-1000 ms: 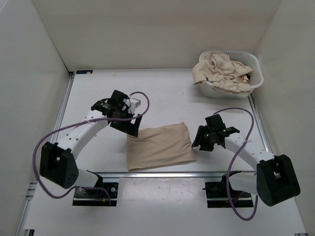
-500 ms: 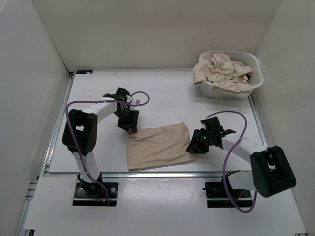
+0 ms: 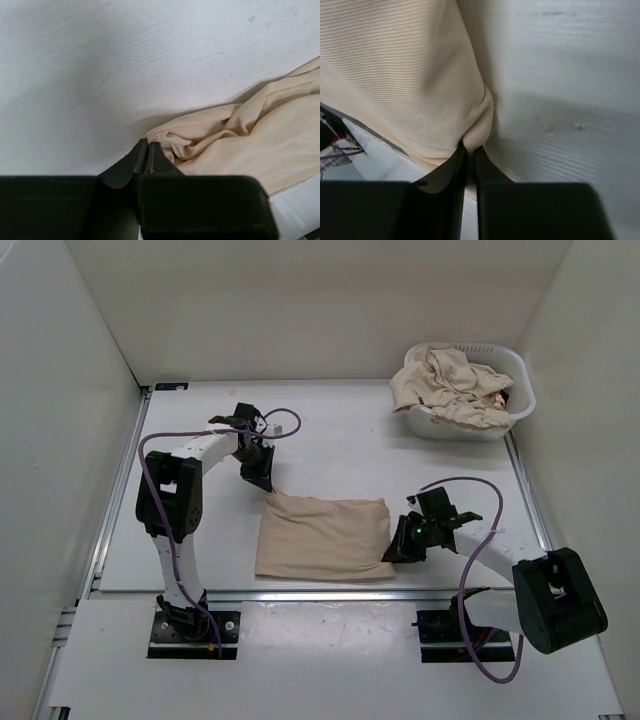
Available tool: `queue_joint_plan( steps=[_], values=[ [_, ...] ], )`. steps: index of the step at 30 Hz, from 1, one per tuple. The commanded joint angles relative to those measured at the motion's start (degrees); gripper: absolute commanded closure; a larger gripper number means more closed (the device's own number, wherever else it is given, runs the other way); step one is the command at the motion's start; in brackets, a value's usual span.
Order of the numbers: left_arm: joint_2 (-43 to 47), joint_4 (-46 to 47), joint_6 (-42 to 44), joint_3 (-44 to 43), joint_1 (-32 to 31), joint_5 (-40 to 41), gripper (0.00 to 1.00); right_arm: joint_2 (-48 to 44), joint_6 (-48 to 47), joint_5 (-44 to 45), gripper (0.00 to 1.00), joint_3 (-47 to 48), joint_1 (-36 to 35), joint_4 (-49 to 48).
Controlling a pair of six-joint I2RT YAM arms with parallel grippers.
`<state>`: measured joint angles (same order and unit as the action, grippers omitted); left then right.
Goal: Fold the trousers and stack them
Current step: Fold the trousers
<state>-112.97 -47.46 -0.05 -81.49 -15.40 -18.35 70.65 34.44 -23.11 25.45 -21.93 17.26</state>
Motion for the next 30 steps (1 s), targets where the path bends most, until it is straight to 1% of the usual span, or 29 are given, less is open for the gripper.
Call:
queue_joint_plan(
  steps=[1,2,3,4,5,6,7,8,9,10,11,12,13,14,16,17,18,19,20,21,22,26,29,30],
  values=[
    [0.8,0.7,0.1,-2.2,0.4,1.2,0.86,-1.2,-1.7,-2.3,0.85,-0.6,-0.7,5.6],
    [0.8,0.7,0.1,-2.2,0.4,1.8,0.86,-1.2,-2.5,-2.3,0.76,-0.1,-0.7,6.7],
    [0.8,0.7,0.1,-2.2,0.4,1.8,0.79,-1.2,-3.2,-2.3,0.67,0.6,-0.7,7.7],
    [0.8,0.7,0.1,-2.2,0.4,1.8,0.66,-1.2,-5.1,-1.8,0.53,2.5,-0.7,8.8],
    [1.3,0.7,0.1,-2.2,0.4,1.8,0.48,-1.2,-6.0,-0.4,0.48,3.7,-0.7,10.1],
    [1.3,0.7,0.1,-2.7,0.4,2.3,0.32,-1.2,-6.8,0.3,0.45,4.9,0.0,11.8],
    [2.1,0.7,0.1,-2.7,0.9,2.9,0.24,-1.2,-7.5,1.0,0.42,8.0,0.0,12.5],
    [3.4,0.7,0.1,-3.3,1.7,3.4,0.21,-1.2,-8.4,1.6,0.40,9.6,1.5,12.5],
    [4.4,0.7,0.1,-3.3,2.5,3.4,0.21,-1.2,-8.4,1.6,0.40,11.2,2.2,12.5],
    [5.5,0.7,0.1,-3.3,3.4,3.4,0.18,-1.2,-8.4,3.2,0.38,12.6,2.8,11.8],
    [8.1,0.2,0.1,-3.3,5.4,2.9,0.17,-0.3,-7.7,4.2,0.36,15.3,3.6,10.7],
    [9.5,0.2,0.1,-2.5,6.1,2.9,0.17,0.5,-7.2,5.1,0.35,16.5,3.7,8.1],
    [11.1,-0.5,0.1,-1.5,6.6,2.9,0.17,1.5,-6.7,5.7,0.35,17.5,4.3,6.5],
    [14.2,-1.1,0.1,-0.2,6.6,3.4,0.17,4.6,-5.6,6.2,0.35,19.8,4.3,5.2],
    [17.4,-3.2,0.1,5.0,6.6,2.2,0.14,8.6,-5.6,6.2,0.35,22.4,4.8,3.2],
    [18.9,-5.8,0.1,7.1,6.6,1.2,0.14,12.9,-5.1,6.8,0.35,23.8,4.8,2.6],
    [21.7,-6.8,0.1,9.4,4.7,0.7,0.14,14.9,-5.1,6.8,0.35,25.6,4.8,2.6],
    [23.0,-7.5,0.1,14.6,3.6,0.7,0.13,16.8,-5.1,6.2,0.35,26.3,4.8,2.0],
    [24.4,-7.5,0.1,17.6,2.7,0.7,0.13,19.9,-5.1,6.2,0.35,26.9,4.8,2.0],
    [25.4,-7.5,0.1,20.4,1.7,0.7,0.13,21.1,-5.1,5.6,0.35,27.5,4.8,2.0],
    [26.8,-7.5,0.1,25.2,-0.3,0.7,0.13,22.1,-5.1,5.6,0.36,27.5,4.8,2.0],
    [26.8,-4.0,0.1,32.2,-5.2,3.2,0.13,25.3,-4.4,6.3,0.39,28.1,4.8,1.4],
    [26.0,0.4,0.1,34.9,-8.8,7.4,0.13,26.7,-2.8,6.3,0.55,28.6,4.8,0.8],
    [25.3,1.4,0.1,35.4,-9.4,8.4,0.13,27.6,-2.8,6.3,0.79,29.2,4.8,0.8]
  ],
)
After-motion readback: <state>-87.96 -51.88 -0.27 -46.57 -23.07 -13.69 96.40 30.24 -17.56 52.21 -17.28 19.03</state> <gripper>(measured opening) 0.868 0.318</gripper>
